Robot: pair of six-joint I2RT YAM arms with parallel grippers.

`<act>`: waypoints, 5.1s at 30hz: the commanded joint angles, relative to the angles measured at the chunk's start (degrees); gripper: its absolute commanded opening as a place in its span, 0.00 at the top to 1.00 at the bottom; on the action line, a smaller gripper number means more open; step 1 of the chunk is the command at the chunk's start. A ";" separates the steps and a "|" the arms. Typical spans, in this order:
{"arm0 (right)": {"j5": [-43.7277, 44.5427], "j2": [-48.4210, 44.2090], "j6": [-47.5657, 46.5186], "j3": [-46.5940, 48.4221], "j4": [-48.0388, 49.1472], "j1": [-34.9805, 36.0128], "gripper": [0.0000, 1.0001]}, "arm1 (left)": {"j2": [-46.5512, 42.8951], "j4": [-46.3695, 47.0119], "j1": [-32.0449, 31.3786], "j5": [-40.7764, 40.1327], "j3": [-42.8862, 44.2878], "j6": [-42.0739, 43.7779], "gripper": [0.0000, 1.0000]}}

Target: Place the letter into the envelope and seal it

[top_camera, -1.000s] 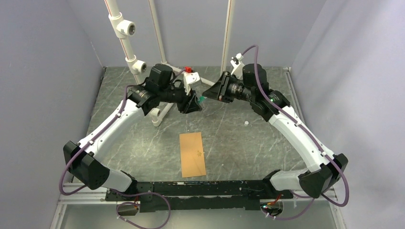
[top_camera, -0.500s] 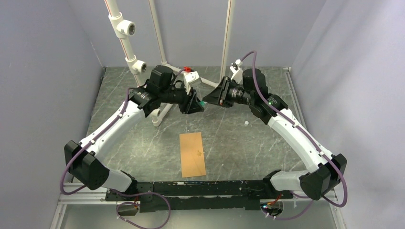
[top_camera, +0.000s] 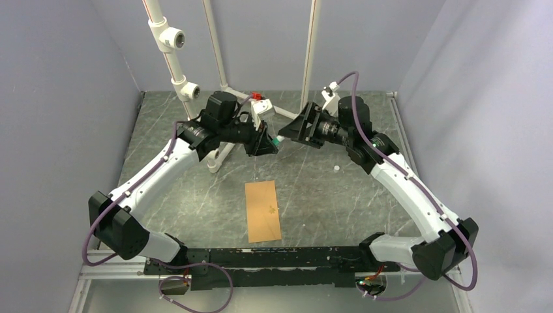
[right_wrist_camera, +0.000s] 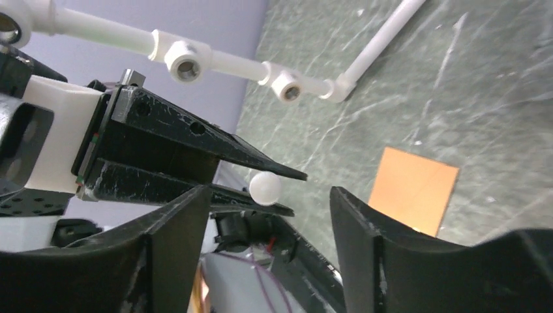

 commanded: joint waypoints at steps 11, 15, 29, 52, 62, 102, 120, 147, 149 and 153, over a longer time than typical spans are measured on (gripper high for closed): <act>42.36 4.97 -18.21 -5.10 -20.49 -6.91 0.27 | -7.21 -1.59 0.03 -4.13 -3.89 -2.22 0.98; 42.10 10.76 -19.22 -7.99 -18.71 -10.28 0.32 | -8.07 -1.81 -0.06 -3.95 -4.48 -2.52 0.98; 36.91 24.61 -19.69 -8.29 -12.32 -15.71 0.38 | -7.79 -0.57 -0.30 -1.99 -5.70 -4.14 0.98; 31.29 29.93 -22.21 -8.90 -7.44 -18.80 0.76 | -7.07 -0.63 -0.58 -1.91 -5.38 -4.48 0.98; 18.51 19.12 -23.70 -8.04 -7.74 -18.82 1.00 | -6.03 -0.49 -1.73 -1.93 -3.97 -4.44 0.98; -24.65 3.83 -18.80 2.66 -2.16 -6.55 1.00 | -2.76 -1.64 -5.32 -4.18 -0.47 2.82 0.98; -20.65 3.72 -21.60 7.66 -9.89 -6.23 1.00 | -1.93 -7.15 -5.78 -8.53 0.87 10.11 0.98; -21.46 4.26 -21.82 5.96 -10.88 -5.09 1.00 | -2.77 -5.71 -6.73 -7.14 1.66 8.41 0.98; -20.79 4.62 -22.55 6.35 -12.18 -4.96 1.00 | -2.97 -5.46 -6.82 -7.35 1.64 8.41 0.97; -19.58 5.22 -23.45 6.81 -14.20 -4.75 1.00 | -3.37 -4.91 -6.80 -7.58 1.40 8.50 0.98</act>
